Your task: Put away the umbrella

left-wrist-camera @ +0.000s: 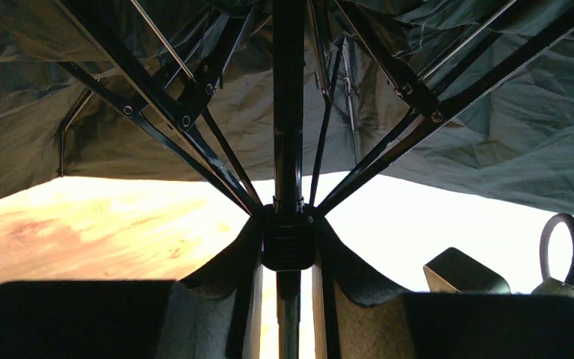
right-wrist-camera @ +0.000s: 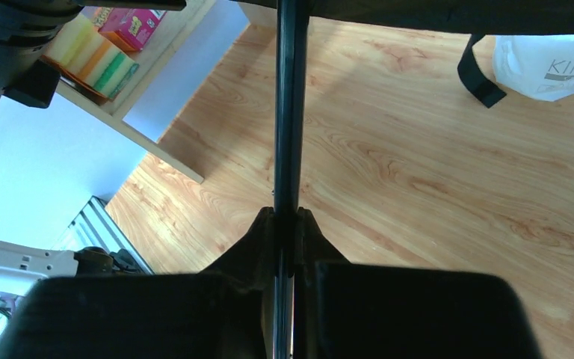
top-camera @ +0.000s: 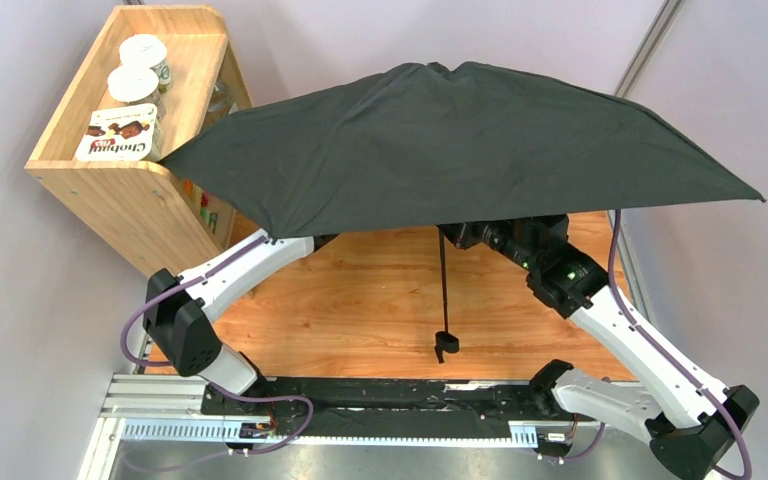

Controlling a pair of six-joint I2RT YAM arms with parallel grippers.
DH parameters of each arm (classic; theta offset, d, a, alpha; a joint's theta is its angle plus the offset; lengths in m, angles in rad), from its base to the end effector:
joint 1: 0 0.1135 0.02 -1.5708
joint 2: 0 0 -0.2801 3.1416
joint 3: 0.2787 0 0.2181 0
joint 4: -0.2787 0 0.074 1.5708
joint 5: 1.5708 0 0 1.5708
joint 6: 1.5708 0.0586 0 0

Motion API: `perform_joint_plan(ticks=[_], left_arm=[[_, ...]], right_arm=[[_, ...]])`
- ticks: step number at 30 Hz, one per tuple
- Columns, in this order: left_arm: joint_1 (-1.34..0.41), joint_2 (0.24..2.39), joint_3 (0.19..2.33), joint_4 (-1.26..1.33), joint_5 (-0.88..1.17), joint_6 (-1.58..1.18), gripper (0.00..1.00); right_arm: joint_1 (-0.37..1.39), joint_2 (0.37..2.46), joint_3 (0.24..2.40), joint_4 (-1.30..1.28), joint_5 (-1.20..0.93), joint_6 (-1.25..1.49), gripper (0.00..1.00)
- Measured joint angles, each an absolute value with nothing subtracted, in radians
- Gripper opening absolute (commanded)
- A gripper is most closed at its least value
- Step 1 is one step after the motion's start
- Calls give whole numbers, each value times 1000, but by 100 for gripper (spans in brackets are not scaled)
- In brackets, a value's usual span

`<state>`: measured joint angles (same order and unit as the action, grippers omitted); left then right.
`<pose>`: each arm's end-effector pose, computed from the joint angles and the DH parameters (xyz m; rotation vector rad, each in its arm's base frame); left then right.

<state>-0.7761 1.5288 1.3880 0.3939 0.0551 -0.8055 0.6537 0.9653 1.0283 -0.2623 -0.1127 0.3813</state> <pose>0.2493 -0.2493 0.4565 0.0303 1.4529 -1.3617 0.1513 0.1242 0.3907 -0.3351 1.8177 0.8379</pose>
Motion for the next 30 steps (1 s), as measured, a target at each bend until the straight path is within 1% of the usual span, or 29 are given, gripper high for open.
perform_joint_plan(ticks=[1,2,3,4,5,11,13,15,21,25,30], left_arm=[[-776,1531,1405,368,59,-801,2],[-776,1536,1426,343,65,-797,9],[-777,1540,1448,323,75,-795,39],[-778,1541,1456,313,81,-797,51],[-778,1539,1457,308,88,-800,67],[-788,1499,1376,147,216,-825,68],[-791,1478,1345,100,249,-824,64],[-790,1432,1287,81,288,-825,64],[-792,1291,1090,126,373,-833,67],[-820,1285,1011,153,430,-821,68],[-878,1285,954,160,453,-800,64]], right_arm=[[653,963,1027,-264,-110,389,0],[652,958,1019,-248,-105,401,0],[649,951,1007,-227,-103,412,0],[641,941,988,-198,-107,431,0],[632,930,968,-171,-118,447,0],[524,913,870,28,-37,576,0],[500,913,850,72,-26,614,0],[484,913,823,134,-28,650,0],[442,928,815,209,-74,728,0],[421,930,820,224,-110,754,0],[411,931,841,235,-160,774,0]])
